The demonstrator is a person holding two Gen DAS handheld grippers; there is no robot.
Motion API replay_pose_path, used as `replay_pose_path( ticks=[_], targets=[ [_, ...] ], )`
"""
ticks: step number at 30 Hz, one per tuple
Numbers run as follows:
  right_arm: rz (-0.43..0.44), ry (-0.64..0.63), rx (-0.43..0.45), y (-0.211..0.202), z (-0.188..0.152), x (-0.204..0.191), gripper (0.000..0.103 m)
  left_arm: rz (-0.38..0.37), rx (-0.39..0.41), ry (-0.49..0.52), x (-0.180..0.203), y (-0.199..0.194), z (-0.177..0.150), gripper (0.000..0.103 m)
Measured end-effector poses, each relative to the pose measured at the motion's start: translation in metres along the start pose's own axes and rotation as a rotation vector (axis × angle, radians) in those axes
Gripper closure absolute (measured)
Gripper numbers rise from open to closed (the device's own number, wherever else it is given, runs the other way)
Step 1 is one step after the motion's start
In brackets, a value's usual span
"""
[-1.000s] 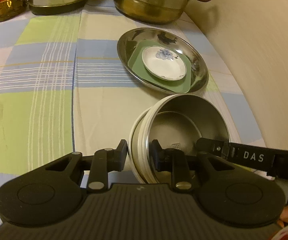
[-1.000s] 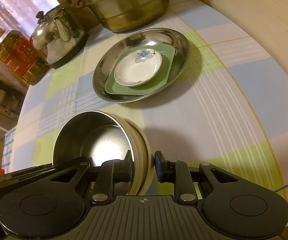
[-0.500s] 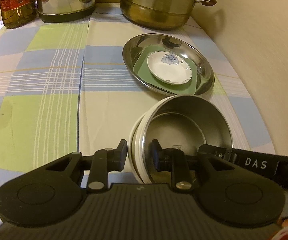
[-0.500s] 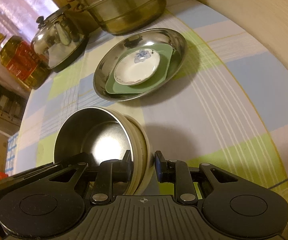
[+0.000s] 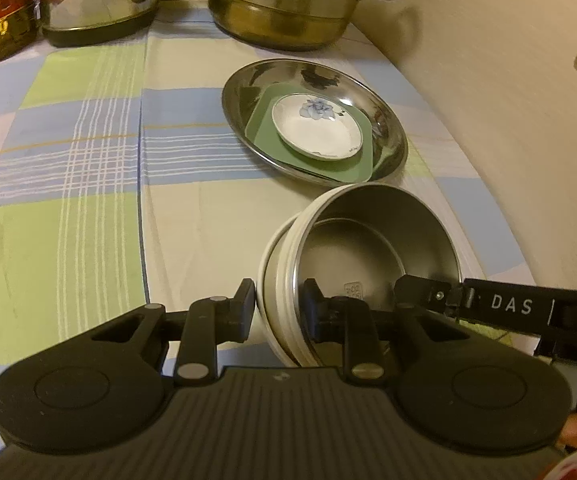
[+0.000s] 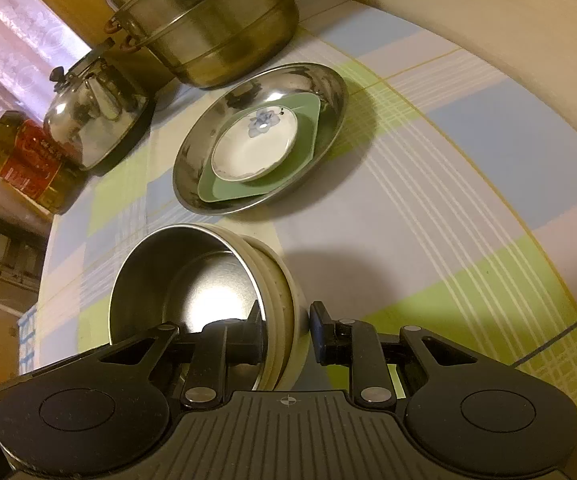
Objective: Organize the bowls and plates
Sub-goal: 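Carry the stacked bowls with both tools to the steel basin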
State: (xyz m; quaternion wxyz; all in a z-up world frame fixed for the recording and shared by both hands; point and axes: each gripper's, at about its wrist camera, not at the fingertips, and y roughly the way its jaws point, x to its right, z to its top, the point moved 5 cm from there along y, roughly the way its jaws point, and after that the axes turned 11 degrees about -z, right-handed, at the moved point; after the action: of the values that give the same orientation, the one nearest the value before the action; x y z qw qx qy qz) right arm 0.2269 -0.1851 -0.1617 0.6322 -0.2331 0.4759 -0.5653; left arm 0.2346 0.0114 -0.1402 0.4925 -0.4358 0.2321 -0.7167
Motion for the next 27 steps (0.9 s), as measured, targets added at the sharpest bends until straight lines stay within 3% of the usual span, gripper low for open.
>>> replay_pose_path(
  ticks=[17,27],
  targets=[
    [-0.051,0.058,0.006,-0.011,0.000,0.003,0.082,-0.077,-0.048,0.064,0.001,0.001,0.009,0.080],
    [-0.061,0.047,0.051,-0.031,0.020,-0.007,0.082,-0.109,-0.015,0.089,0.009,-0.011,0.033,0.080]
  ],
)
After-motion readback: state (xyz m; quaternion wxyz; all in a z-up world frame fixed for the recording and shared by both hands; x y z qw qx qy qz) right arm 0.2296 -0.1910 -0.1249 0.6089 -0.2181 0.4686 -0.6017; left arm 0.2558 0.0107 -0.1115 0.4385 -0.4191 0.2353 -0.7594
